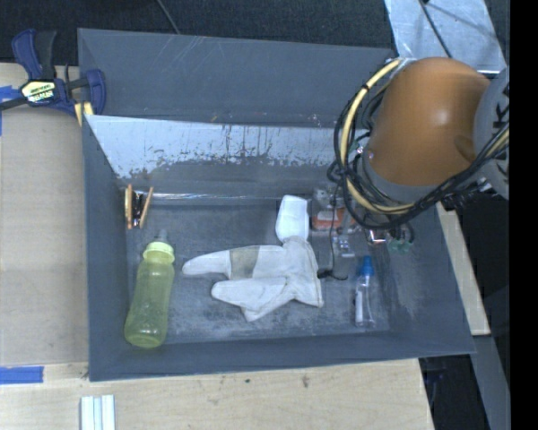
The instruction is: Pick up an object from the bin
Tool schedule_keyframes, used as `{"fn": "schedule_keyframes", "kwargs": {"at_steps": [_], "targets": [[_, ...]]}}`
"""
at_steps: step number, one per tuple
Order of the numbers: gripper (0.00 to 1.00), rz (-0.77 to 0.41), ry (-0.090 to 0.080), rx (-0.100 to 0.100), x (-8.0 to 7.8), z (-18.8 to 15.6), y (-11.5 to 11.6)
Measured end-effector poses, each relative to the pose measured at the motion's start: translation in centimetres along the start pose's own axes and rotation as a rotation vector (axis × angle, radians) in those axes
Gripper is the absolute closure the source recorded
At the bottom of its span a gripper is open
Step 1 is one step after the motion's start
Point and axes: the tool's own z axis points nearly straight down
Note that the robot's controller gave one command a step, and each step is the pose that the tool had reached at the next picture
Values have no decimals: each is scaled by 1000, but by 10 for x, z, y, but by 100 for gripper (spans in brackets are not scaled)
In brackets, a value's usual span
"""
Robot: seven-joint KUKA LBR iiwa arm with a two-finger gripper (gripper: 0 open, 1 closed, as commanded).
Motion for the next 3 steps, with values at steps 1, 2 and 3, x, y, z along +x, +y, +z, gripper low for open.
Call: {"fn": "schedule_keyframes", "kwargs": {"at_steps": [1,2,3], "targets": [[0,0,-9,0,-1,-5,0],[0,-3,-18,0,-14,35,7],[0,-29,-12,0,-25,92,35]]}}
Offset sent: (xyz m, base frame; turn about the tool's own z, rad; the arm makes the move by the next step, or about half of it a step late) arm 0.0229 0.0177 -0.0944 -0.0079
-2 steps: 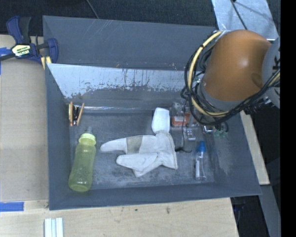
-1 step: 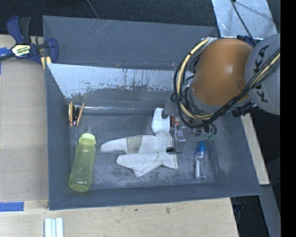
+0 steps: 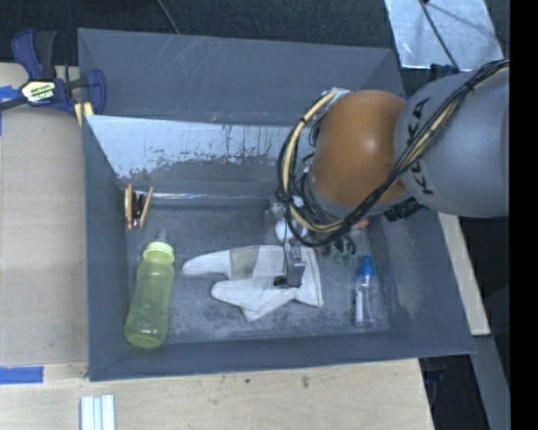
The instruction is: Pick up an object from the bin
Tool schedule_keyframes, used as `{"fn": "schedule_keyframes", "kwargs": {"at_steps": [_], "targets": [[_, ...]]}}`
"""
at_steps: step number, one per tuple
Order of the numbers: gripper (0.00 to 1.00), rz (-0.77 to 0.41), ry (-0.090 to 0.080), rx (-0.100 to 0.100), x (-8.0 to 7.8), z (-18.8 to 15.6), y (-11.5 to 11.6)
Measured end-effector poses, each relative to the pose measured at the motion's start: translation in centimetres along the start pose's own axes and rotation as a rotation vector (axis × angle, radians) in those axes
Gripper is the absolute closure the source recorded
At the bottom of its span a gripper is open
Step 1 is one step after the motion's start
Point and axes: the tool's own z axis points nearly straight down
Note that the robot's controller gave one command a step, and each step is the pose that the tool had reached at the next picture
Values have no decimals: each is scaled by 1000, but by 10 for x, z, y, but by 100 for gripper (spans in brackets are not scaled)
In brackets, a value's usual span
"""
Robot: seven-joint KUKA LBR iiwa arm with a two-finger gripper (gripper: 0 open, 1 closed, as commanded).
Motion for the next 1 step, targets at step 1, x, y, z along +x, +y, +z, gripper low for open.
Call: {"fn": "schedule_keyframes", "kwargs": {"at_steps": [1], "targets": [[0,24,10,0,6,20,32]]}}
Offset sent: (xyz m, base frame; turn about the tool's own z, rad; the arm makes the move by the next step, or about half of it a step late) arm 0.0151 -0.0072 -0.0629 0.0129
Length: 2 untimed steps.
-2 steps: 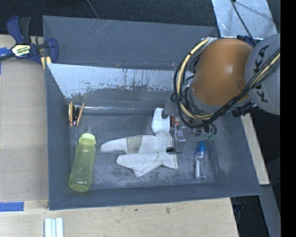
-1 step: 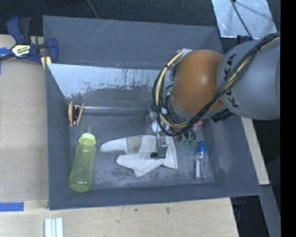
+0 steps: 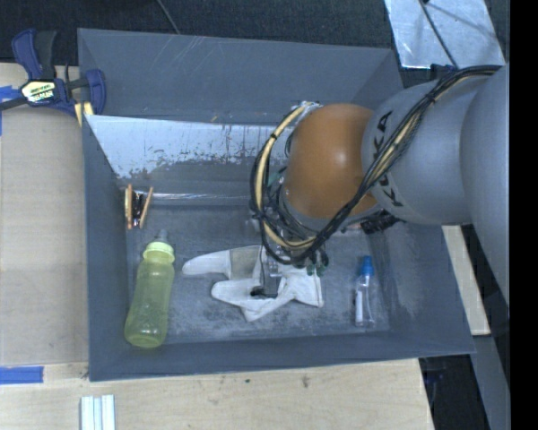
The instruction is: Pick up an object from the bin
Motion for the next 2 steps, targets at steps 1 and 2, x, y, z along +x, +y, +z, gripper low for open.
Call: {"fn": "schedule_keyframes", "kwargs": {"at_steps": [1,2], "targets": [[0,-7,-8,-4,-12,17,-8],[100,-10,-11,-2,6,40,38]]}}
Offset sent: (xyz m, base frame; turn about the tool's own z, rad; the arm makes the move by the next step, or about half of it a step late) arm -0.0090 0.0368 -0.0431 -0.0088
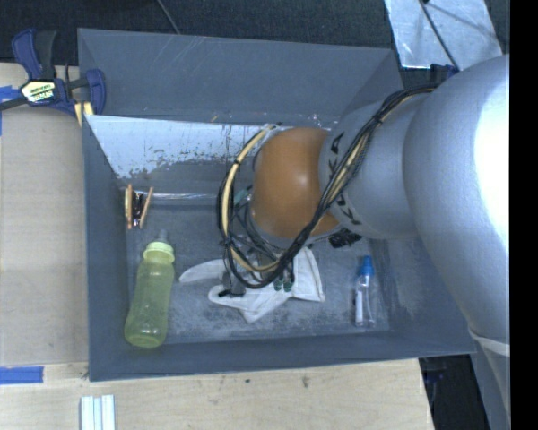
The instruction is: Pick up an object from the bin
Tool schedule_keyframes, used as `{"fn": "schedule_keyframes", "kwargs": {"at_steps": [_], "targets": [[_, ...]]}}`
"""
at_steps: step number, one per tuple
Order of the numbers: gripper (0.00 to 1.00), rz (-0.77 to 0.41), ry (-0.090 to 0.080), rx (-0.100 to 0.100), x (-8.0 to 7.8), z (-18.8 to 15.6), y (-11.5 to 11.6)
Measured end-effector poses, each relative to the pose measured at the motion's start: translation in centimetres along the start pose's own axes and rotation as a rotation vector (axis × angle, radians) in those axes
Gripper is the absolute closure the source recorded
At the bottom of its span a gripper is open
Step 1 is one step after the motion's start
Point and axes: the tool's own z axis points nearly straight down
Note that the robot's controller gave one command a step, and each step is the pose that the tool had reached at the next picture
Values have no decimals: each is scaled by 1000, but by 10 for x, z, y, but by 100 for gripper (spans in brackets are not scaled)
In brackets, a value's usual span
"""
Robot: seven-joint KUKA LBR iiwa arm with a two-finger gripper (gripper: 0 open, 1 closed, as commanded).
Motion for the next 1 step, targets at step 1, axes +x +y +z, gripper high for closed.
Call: {"fn": "schedule_keyframes", "kwargs": {"at_steps": [1], "targets": [[100,0,0,0,0,0,0]]}}
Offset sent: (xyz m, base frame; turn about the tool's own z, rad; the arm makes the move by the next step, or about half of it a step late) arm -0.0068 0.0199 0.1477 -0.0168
